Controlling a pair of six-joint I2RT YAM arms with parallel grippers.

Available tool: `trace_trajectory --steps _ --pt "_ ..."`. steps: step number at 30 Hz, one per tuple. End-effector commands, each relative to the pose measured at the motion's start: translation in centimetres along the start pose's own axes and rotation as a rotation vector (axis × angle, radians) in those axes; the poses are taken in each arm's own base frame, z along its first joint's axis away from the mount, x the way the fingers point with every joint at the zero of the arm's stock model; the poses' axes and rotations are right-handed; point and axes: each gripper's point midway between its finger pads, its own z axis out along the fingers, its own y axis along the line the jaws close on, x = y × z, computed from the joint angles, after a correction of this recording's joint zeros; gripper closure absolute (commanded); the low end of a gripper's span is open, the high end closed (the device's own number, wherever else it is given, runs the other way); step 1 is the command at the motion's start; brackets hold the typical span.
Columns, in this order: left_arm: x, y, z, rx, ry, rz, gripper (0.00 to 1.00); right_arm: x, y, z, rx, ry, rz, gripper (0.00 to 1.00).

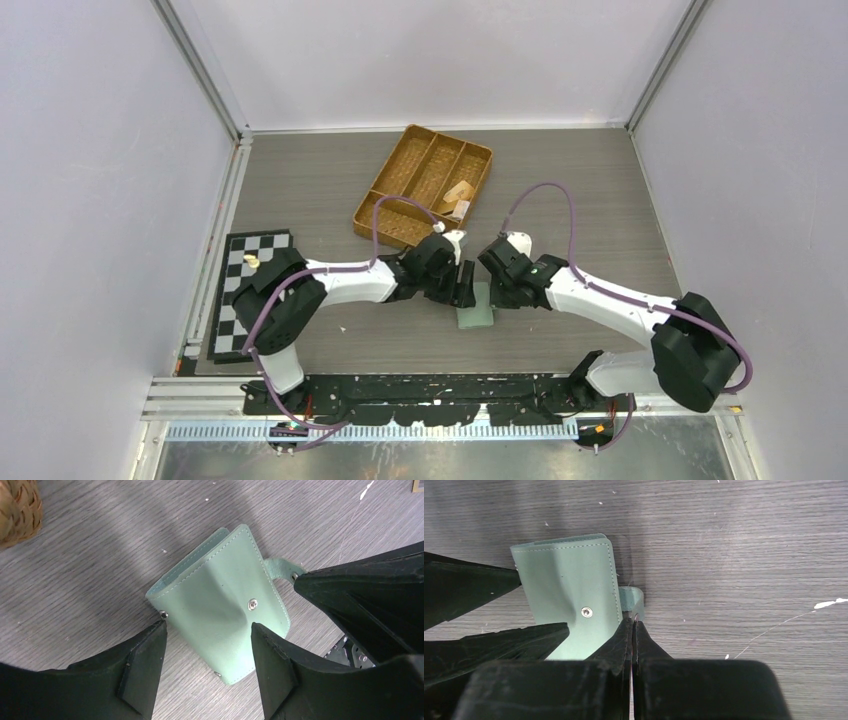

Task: Put the credit cards into the card holder
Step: Close the card holder at the center of the board.

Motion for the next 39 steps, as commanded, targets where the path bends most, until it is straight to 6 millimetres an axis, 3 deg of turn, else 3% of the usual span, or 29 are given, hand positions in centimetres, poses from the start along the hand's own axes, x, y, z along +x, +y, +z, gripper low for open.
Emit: trace_trajectory --steps 1,11,20,39 --pt "-0.5 0.3 0.3 -0.061 -0.016 0.019 0.35 -1.2 1.8 -0.6 -0.106 -0.037 0.028 1.0" --pt "1.2 2.5 0.2 -0.179 0.034 0.025 0.46 -1.4 3.3 -1.2 -0.186 -0.032 0.03 0.99" --pt "1.9 4.6 1.0 -0.27 0.04 0.031 0.6 -0.2 3.9 -0.4 -0.217 0.028 0.005 1.0" --pt "2.3 4.9 1.4 -0.275 0.04 0.052 0.72 0.2 3.2 0.9 -0.203 0.074 0.001 0.99"
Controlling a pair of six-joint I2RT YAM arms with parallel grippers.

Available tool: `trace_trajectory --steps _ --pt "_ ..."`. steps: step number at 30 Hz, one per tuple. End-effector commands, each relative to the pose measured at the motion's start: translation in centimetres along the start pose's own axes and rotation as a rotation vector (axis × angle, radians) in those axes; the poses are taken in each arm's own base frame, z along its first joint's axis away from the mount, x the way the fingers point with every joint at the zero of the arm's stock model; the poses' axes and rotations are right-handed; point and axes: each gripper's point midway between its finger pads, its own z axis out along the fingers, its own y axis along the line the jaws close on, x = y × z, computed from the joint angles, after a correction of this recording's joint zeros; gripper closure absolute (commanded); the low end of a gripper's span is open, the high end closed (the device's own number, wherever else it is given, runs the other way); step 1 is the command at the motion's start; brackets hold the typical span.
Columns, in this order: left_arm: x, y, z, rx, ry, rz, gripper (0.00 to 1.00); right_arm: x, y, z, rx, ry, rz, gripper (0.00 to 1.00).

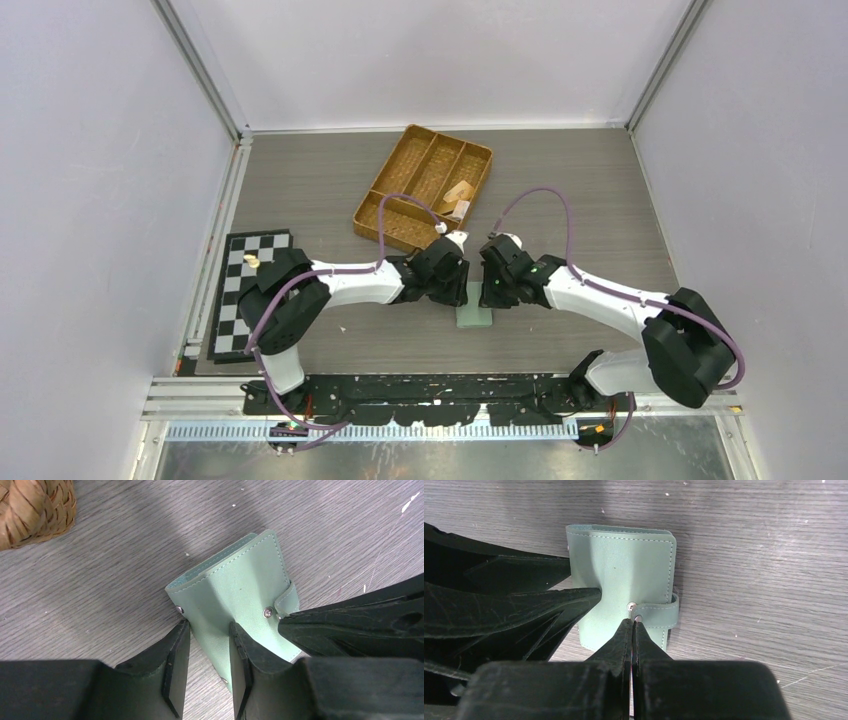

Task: Put the credit cards into the card holder
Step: Close the card holder at the center of the board.

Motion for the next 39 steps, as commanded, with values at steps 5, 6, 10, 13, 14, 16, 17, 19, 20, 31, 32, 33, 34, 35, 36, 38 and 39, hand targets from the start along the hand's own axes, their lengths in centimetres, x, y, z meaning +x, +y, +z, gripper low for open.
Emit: trace_trajectory --steps 5,6,10,13,14,16,17,19,20,31,32,33,34,35,36,38,39 --pt "2.5 3.2 1.2 -0.124 0.063 0.04 0.73 -0.8 0.1 0.4 0.003 -0.01 -0.014 0.99" --pt "2.5 3.2 1.2 -0.122 0.063 0.039 0.73 -0.8 0.2 0.5 0.004 -0.009 -0.014 1.0" --pt "2.6 3.2 1.2 -0.122 0.064 0.039 0.73 -1.1 0.5 0.6 0.001 -0.005 -0.019 0.99" --pt "2.7 3.2 1.2 -0.124 0.062 0.039 0.74 -1.5 0.5 0.6 0.008 -0.02 -0.015 1.0" --pt "2.7 3.3 1.2 -0.125 0.064 0.039 0.74 -1.6 0.4 0.5 0.014 -0.026 -0.013 1.0" --pt "2.9 3.5 1.2 -0.13 0.066 0.039 0.75 -1.9 0.3 0.2 0.025 -0.038 -0.01 1.0" --pt "2.9 3.5 1.2 -0.131 0.066 0.039 0.75 -2.0 0.3 0.1 0.025 -0.043 -0.009 1.0" --pt "2.9 3.5 1.3 -0.128 0.064 0.038 0.75 -2.2 0.3 -0.1 0.027 -0.05 -0.006 1.0" --pt "2.9 3.4 1.3 -0.128 0.064 0.04 0.75 -2.3 0.2 -0.2 0.03 -0.054 -0.005 0.99" --pt "2.8 3.4 1.3 -0.126 0.066 0.039 0.75 -1.8 1.4 0.2 -0.025 -0.013 -0.016 1.0" --pt "2.9 3.4 1.3 -0.125 0.067 0.039 0.76 -1.8 1.5 0.2 -0.03 -0.012 -0.015 0.99" --pt "2.9 3.3 1.3 -0.123 0.067 0.038 0.76 -1.7 1.5 0.3 -0.031 -0.007 -0.016 1.0" --pt "2.8 3.3 1.3 -0.122 0.068 0.037 0.75 -1.7 1.5 0.4 -0.033 -0.006 -0.015 1.0" --pt "2.8 3.2 1.4 -0.12 0.067 0.038 0.76 -1.6 1.6 0.5 -0.034 -0.001 -0.016 1.0" --pt "2.8 3.2 1.4 -0.118 0.066 0.037 0.76 -1.6 1.6 0.6 -0.036 -0.001 -0.016 1.0" --pt "2.8 3.2 1.4 -0.119 0.068 0.038 0.76 -1.4 1.9 0.7 -0.048 0.011 -0.018 1.0" --pt "2.8 3.2 1.5 -0.118 0.069 0.037 0.76 -1.2 2.2 0.7 -0.066 0.021 -0.017 1.0"
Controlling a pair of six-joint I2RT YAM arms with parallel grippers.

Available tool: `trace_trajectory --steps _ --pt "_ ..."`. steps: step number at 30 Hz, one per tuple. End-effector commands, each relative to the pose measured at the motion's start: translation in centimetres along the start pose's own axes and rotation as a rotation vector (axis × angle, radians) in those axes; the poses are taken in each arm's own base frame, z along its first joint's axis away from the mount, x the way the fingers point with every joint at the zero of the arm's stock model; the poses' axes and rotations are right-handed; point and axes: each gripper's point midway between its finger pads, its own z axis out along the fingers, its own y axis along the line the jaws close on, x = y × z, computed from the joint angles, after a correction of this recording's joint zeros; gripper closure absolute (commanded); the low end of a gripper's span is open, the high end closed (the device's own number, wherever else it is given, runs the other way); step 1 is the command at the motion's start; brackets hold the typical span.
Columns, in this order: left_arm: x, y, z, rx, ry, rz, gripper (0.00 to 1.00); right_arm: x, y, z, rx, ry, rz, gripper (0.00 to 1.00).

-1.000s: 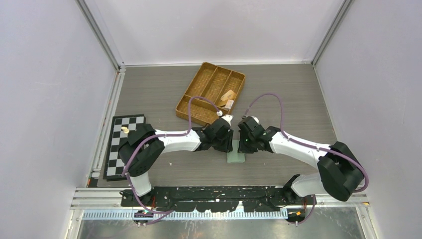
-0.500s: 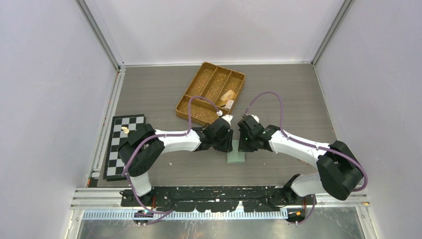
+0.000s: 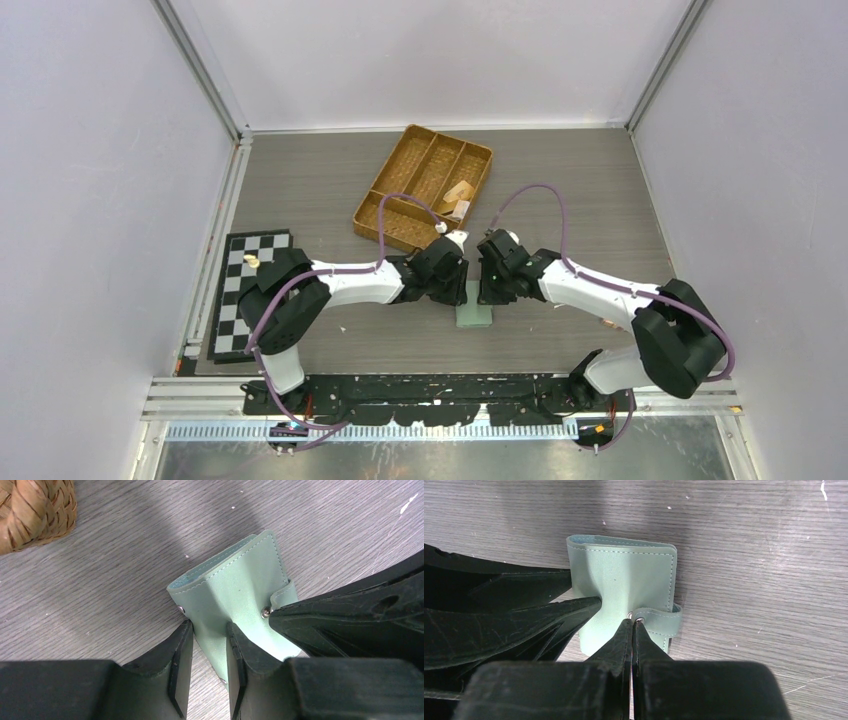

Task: Put the credit cards into the card holder
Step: Close the card holder at the center of the board.

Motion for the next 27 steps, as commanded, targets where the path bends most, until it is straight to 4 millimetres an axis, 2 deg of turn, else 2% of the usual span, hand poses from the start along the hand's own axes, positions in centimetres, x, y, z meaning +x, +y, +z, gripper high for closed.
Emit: trace_trajectory --steps 1,22,27 --pt "3.0 3.3 1.4 -0.123 0.075 0.036 0.76 -0.8 2.0 0.0 -0.081 -0.001 -0.009 1.0" --pt "2.9 3.2 1.4 -0.117 0.072 0.04 0.79 -0.6 1.4 1.5 -0.026 0.029 0.009 1.0" --pt "3.0 3.2 1.4 -0.114 0.072 0.041 0.8 -0.4 0.4 2.1 0.04 0.035 0.023 1.0"
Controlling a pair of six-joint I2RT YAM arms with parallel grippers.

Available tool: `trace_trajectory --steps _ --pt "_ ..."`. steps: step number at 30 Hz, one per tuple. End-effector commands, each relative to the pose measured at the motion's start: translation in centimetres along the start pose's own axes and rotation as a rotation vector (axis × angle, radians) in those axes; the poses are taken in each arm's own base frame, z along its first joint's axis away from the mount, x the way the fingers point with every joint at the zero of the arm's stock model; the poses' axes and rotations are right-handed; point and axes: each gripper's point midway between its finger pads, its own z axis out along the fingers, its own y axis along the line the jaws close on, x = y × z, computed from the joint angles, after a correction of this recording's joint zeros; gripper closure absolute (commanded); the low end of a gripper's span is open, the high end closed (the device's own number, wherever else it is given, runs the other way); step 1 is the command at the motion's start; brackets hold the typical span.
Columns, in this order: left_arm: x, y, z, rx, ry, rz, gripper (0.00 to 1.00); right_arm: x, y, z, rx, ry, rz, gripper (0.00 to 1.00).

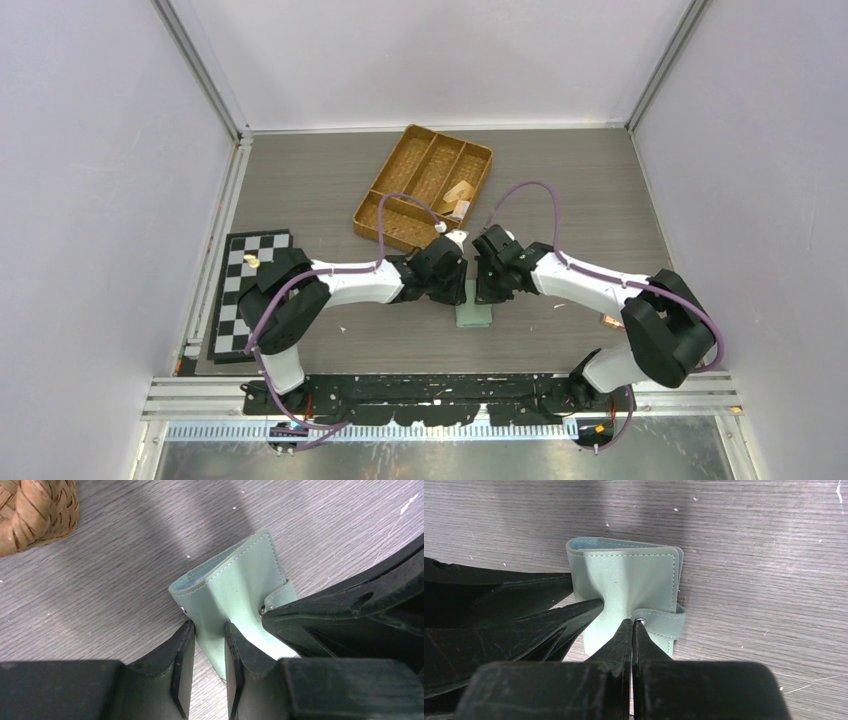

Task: Put the credit cards into the card holder
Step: Close the card holder at the center of the board.

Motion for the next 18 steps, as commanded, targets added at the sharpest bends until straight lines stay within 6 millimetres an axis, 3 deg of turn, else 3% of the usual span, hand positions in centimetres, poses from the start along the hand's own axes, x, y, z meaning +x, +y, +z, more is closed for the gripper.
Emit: trace_trajectory --steps 1,18 --pt "2.9 3.3 1.4 -0.118 0.068 0.041 0.81 -0.5 -0.3 1.6 0.042 -0.015 0.028 1.0" --pt "3.1 2.7 1.5 -0.071 0.054 0.037 0.84 0.2 -1.6 3.8 0.134 0.046 0.086 0.99"
